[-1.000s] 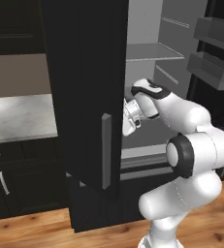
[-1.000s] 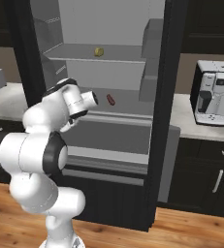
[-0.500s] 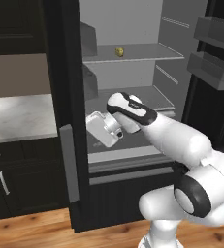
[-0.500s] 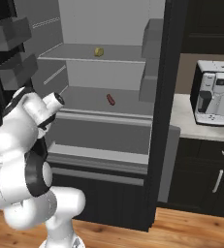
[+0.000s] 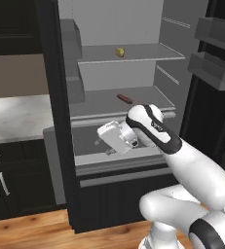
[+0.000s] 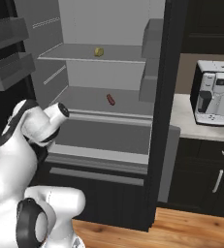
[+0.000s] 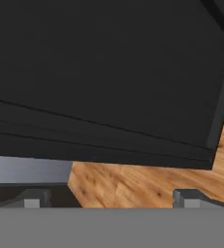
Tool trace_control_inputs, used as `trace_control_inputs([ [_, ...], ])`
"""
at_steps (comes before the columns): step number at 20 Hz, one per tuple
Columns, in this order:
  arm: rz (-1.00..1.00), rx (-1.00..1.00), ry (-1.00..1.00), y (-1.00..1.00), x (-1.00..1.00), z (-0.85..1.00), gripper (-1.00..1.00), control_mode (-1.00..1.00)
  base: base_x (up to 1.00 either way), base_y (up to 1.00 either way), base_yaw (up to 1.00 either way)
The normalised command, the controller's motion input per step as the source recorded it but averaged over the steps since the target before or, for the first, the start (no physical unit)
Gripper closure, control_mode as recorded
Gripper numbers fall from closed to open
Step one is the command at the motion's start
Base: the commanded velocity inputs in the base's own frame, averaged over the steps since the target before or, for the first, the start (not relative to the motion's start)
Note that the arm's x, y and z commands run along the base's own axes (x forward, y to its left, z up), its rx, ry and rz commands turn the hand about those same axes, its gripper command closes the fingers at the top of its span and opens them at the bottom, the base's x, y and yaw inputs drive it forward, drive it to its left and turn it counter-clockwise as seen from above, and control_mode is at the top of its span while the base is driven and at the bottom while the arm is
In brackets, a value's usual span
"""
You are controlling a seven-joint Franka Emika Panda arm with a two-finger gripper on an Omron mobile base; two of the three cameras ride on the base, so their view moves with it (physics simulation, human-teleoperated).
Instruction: Retrieve the sausage and cheese from the fridge and place them on the cutting board on the counter.
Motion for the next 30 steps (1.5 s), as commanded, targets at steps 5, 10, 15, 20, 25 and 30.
trace_control_inputs([
  [5,0.0,-0.12,-0.14,-0.97,-0.02,0.59,-1.0,-1.0,0.0,0.0,0.0],
  [10,-0.02,-0.54,-0.15,-0.96,0.0,0.52,-1.0,-1.0,0.0,0.0,0.0],
  [15,-0.01,-0.51,-0.17,-0.93,-0.18,0.81,-1.0,-1.0,0.0,0.0,0.0],
  [20,0.0,-0.49,-0.28,-0.66,-0.37,0.75,-1.0,-1.0,0.0,0.0,0.0],
  [25,0.0,-0.18,-0.22,-0.31,-0.38,0.36,-1.0,-1.0,0.0,0.0,0.0],
  [30,-0.05,0.01,-0.08,-0.03,-0.18,0.16,-1.0,-1.0,0.0,0.0,0.0],
])
